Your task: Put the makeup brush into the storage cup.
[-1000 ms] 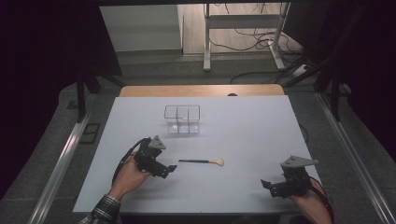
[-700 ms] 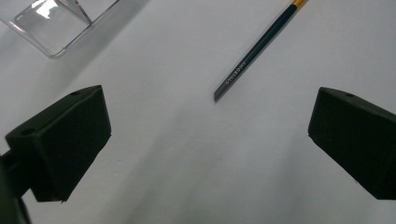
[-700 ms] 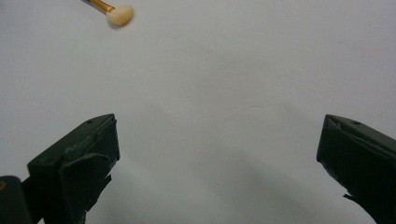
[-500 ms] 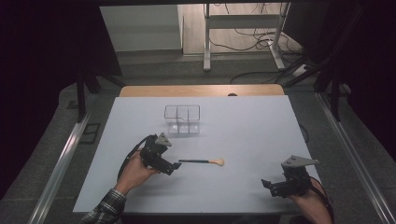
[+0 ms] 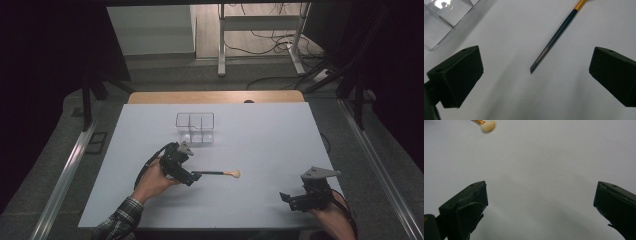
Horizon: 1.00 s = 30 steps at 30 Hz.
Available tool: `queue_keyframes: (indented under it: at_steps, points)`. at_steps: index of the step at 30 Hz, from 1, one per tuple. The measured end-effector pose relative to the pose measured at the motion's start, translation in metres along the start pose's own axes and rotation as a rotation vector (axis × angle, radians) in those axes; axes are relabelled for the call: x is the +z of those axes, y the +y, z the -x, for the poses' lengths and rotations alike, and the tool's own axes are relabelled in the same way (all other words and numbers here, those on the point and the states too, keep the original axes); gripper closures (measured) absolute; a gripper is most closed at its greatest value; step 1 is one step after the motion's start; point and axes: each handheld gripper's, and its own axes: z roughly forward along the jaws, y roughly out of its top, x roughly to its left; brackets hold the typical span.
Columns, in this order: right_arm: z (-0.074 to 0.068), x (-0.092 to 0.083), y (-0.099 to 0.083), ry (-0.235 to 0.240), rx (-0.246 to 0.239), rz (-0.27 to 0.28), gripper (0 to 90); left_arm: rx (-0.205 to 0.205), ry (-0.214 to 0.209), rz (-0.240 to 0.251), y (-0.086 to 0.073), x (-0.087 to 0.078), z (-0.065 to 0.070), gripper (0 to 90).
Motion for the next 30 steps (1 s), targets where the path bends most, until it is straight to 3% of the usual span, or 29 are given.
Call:
queue_keyframes:
  at_steps: [11,22,30]
  points:
    - [0.0,0.001,0.0,0.002,-0.004,-0.003,0.0,0.036,-0.016,-0.021,0.019,0.013,0.003,2.3]
    - [0.0,0.001,-0.001,0.006,-0.004,-0.007,0.0,0.079,-0.004,-0.046,0.03,0.023,0.008,5.8]
    - [0.0,0.002,-0.001,0.01,-0.009,-0.012,0.0,0.128,-0.01,-0.077,0.027,0.029,0.01,25.6]
